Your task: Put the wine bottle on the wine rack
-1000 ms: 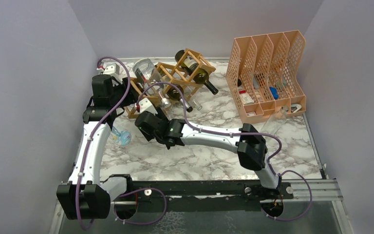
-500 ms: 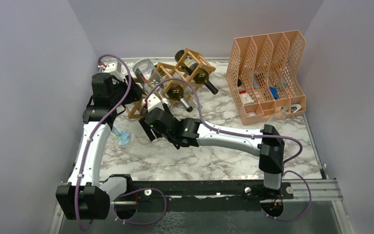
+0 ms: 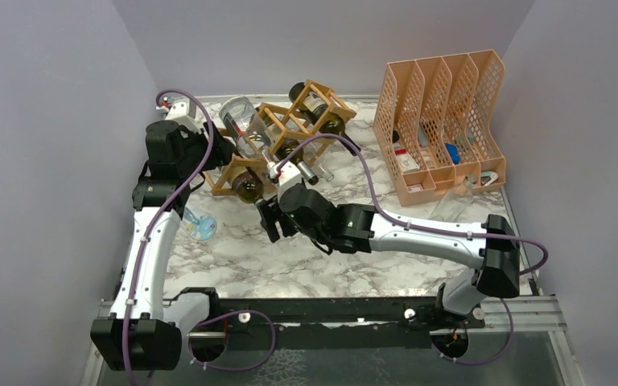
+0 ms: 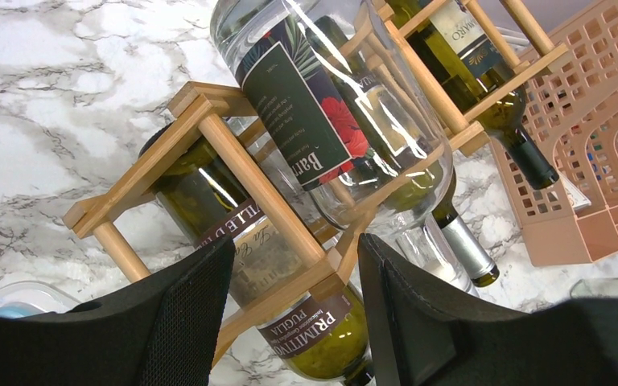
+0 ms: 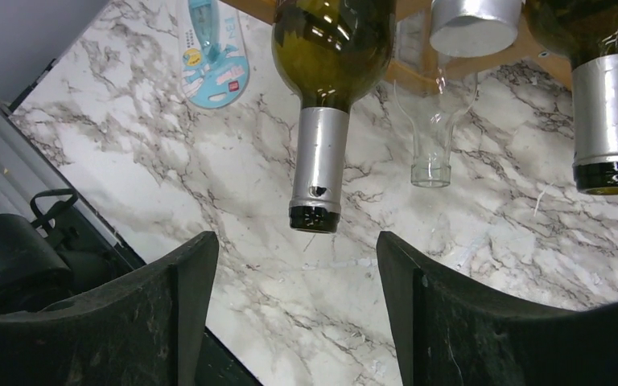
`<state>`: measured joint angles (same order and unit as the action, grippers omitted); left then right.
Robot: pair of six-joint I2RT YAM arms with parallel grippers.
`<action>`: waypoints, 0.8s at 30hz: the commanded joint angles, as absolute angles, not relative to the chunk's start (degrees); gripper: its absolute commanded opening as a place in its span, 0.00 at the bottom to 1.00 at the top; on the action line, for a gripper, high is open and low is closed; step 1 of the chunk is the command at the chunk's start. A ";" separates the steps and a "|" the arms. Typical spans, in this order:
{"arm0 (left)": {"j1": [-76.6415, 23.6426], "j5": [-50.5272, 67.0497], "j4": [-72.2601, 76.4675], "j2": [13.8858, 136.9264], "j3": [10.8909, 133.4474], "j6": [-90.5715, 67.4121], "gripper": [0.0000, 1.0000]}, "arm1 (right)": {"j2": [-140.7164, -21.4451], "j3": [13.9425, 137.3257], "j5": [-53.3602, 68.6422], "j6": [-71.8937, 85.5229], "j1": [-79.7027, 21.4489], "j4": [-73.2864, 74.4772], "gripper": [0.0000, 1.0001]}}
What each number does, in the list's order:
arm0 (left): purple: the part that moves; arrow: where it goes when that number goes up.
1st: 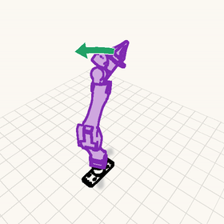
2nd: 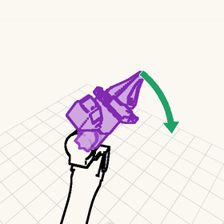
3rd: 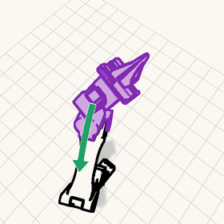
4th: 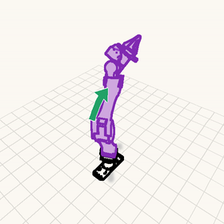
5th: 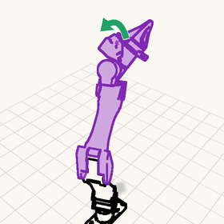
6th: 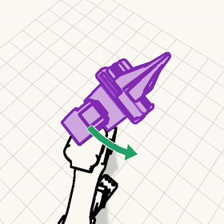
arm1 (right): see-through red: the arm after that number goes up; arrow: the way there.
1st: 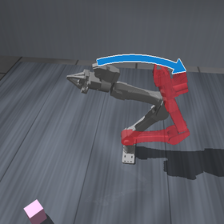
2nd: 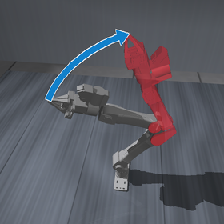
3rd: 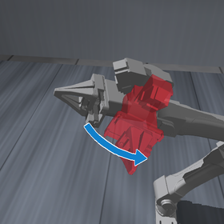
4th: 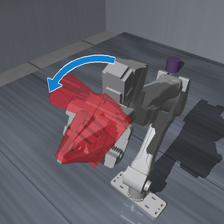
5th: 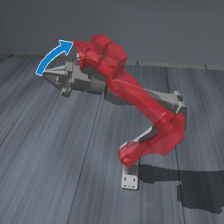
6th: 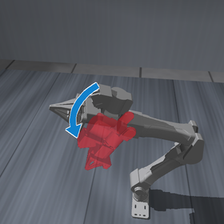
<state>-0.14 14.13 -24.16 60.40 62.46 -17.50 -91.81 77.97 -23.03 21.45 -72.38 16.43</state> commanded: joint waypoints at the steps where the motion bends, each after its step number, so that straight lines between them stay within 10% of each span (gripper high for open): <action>1: -0.29 14.97 -24.30 58.66 64.39 -16.87 0.63 | -92.85 75.67 -21.03 25.22 -72.47 15.88 0.75; 24: -0.27 15.60 -26.08 57.31 65.01 -16.00 0.63 | -105.04 83.48 -18.05 21.79 -68.67 12.72 0.28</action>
